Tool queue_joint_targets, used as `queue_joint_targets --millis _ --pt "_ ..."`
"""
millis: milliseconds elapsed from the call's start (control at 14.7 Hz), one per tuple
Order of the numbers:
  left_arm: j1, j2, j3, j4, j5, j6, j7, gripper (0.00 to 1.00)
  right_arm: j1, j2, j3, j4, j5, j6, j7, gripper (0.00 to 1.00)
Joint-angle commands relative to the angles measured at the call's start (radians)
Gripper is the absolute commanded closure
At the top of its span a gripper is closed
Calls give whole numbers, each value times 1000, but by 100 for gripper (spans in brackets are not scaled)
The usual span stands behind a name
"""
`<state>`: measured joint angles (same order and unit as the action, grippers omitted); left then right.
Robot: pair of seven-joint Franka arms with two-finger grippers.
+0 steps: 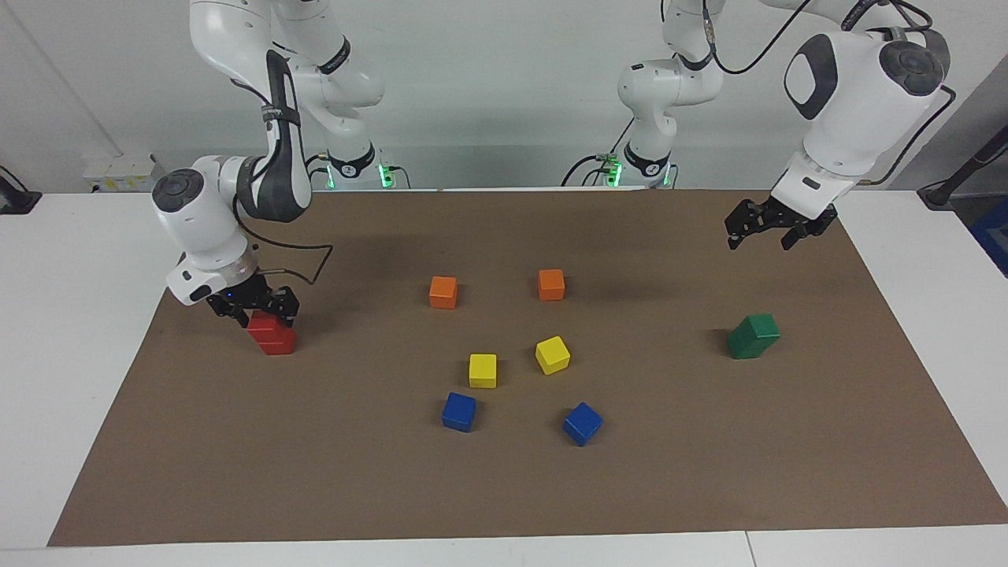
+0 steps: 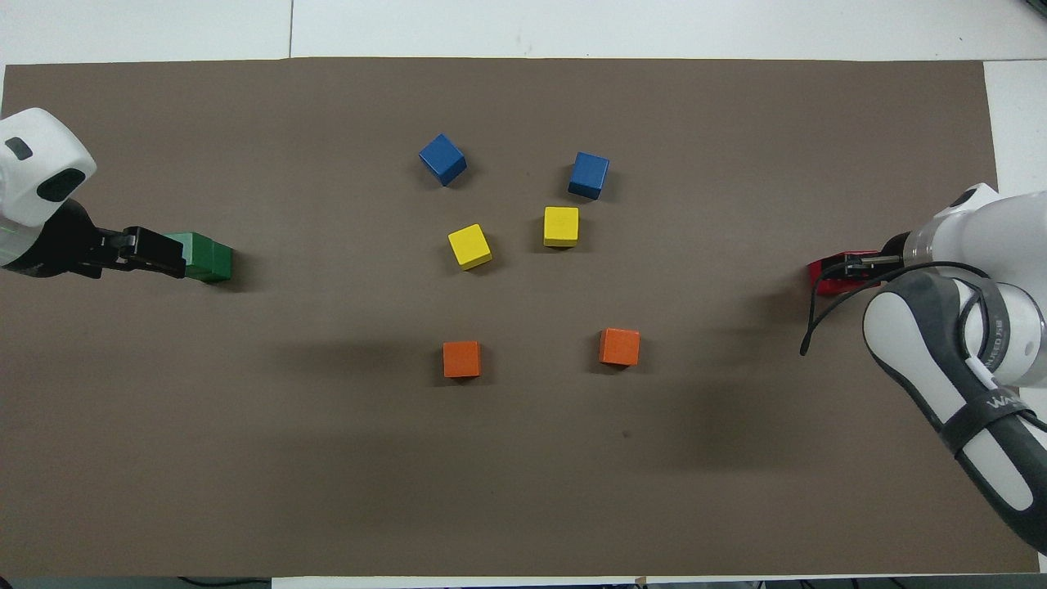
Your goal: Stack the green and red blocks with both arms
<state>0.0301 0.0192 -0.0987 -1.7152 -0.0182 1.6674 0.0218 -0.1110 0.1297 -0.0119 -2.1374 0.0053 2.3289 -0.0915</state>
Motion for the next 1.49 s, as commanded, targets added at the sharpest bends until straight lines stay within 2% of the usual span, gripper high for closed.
queue_joint_targets --millis 0,204,543,746,882,1085,1425 --pt "-7 -7 2 11 -5 -21 -6 0 -3 19 10 53 1 -2 -4 0" --pt "-9 -7 1 8 -5 -18 -6 0 20 -1 18 102 4 -45 48 0" --pt "-9 -8 -2 11 -5 -1 -3 0 79 -77 18 264 5 -248 101 0" --pt "-10 -12 -4 11 -5 -5 -3 0 79 -192 30 278 5 -359 99 0" --pt "-10 -12 -4 11 -5 -5 -5 0 76 -229 30 353 5 -510 96 0" --pt "-10 -12 -4 12 -5 -5 -3 0 67 -231 23 462 7 -698 98 0" --pt "-12 -12 -4 11 -5 -5 -5 0 40 -217 12 528 -7 -798 88 0"
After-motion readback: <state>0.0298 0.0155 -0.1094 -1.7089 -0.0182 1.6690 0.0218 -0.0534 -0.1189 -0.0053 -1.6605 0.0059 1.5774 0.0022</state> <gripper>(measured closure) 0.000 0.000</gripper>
